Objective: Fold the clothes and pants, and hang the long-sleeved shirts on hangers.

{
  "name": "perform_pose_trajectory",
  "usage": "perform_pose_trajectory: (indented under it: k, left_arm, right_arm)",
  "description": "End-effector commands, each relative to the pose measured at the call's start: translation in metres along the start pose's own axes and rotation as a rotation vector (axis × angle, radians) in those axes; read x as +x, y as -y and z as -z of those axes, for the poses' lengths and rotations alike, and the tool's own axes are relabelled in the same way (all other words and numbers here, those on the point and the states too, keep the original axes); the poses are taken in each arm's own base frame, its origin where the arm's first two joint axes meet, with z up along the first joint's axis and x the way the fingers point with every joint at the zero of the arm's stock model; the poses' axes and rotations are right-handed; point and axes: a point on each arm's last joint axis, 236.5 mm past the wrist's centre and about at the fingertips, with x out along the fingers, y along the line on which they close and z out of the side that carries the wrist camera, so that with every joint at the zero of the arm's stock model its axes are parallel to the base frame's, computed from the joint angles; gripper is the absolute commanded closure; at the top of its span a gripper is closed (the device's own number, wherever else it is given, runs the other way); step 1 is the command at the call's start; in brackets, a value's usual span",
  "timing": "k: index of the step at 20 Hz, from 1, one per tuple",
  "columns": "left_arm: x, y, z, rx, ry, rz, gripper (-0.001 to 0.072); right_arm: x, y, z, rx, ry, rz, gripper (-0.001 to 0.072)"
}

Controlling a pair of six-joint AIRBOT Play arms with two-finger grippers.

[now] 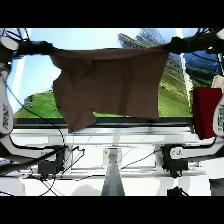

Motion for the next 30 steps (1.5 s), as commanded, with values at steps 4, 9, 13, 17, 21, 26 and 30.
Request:
perform_pose_trajectory:
  k: [4,9,13,17,21,26,30]
  left_arm:
    - [0.024,0.007,0.051,-0.014,-0.175,0.067,0.0694]
    - [-0.029,0.008,0.157,0.071,-0.664,0.139,0.0695]
    - [-0.059,0.014,0.196,0.063,-0.88,0.192,0.0693]
    - [-0.054,0.014,0.201,-0.01,-0.901,0.165,0.0183]
    - [-0.068,-0.002,0.191,-0.091,-0.86,0.105,0.0296]
    - [-0.115,0.0,0.113,-0.222,-0.516,0.174,0.0452]
    - [-0.157,-0.003,0.108,-0.312,-0.336,0.156,0.052]
  right_arm:
    - [0.048,0.04,0.042,0.06,-0.162,0.02,0.0704]
    - [0.026,0.039,0.11,0.036,-0.464,0.018,0.0704]
    - [0.018,0.041,0.128,0.036,-0.548,0.028,0.0696]
    - [0.014,0.053,0.132,0.028,-0.563,0.073,0.0224]
    - [-0.008,0.083,0.15,0.148,-0.599,0.135,0.0226]
    - [-0.027,0.096,0.212,0.319,-0.612,0.096,0.0236]
    - [-0.005,0.077,0.272,0.365,-0.654,-0.017,0.0264]
